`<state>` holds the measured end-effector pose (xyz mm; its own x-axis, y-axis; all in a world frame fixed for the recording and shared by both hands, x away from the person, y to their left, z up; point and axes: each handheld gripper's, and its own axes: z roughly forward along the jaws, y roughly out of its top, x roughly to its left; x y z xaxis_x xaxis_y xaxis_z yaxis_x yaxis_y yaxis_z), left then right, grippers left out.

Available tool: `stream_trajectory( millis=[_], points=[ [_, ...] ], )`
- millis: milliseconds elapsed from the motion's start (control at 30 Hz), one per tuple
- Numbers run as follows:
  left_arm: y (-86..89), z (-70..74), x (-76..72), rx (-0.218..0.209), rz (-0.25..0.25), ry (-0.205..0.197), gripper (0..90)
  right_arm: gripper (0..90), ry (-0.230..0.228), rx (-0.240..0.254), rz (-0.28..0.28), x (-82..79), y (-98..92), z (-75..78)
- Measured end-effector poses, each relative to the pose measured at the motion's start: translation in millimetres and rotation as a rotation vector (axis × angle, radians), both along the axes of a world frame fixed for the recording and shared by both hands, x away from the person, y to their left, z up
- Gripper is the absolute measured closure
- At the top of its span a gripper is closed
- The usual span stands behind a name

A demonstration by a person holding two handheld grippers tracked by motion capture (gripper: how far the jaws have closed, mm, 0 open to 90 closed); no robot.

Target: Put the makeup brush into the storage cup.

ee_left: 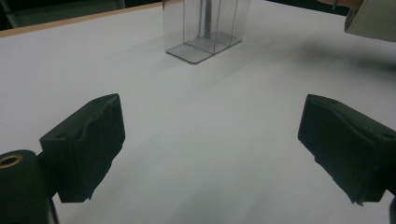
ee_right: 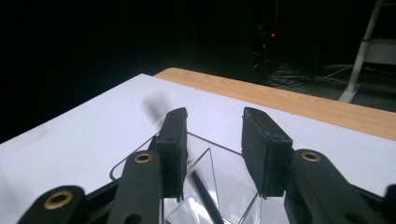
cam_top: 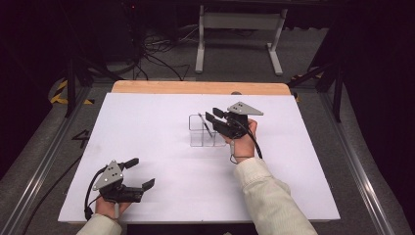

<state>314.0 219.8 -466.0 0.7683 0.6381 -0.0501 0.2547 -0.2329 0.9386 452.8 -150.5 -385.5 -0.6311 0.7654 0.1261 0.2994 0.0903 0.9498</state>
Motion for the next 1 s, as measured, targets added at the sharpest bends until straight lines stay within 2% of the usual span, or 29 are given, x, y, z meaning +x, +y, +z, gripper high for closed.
stream_trajectory(
  millis=[133,267,433,567,800,900,1000],
  points=[
    [-1.3,0.4,1.1,-0.002,-0.005,0.003,7.9,47.6,0.0,0.02,0.017,-1.6,-5.0,2.8],
    [-2.0,0.6,1.7,-0.006,-0.004,0.006,7.9,38.4,-0.022,0.024,0.021,-7.3,-9.7,8.9],
    [-2.0,0.6,1.8,-0.007,-0.004,0.006,7.9,35.3,-0.035,0.019,0.037,-12.5,-11.6,13.5],
    [0.1,0.3,1.0,-0.004,-0.006,0.004,7.9,25.6,-0.041,0.024,0.093,-21.0,-16.1,21.7],
    [2.5,0.4,-0.4,-0.023,-0.004,0.015,7.4,7.8,-0.07,-0.016,0.164,-37.3,-28.1,33.9],
    [1.4,0.7,-0.7,-0.01,-0.012,0.011,7.3,5.5,-0.068,-0.016,0.178,-42.5,-33.9,37.0],
    [-0.1,1.4,0.4,-0.014,-0.02,0.013,7.2,3.8,-0.076,-0.006,0.195,-51.1,-43.5,41.1]
  ],
)
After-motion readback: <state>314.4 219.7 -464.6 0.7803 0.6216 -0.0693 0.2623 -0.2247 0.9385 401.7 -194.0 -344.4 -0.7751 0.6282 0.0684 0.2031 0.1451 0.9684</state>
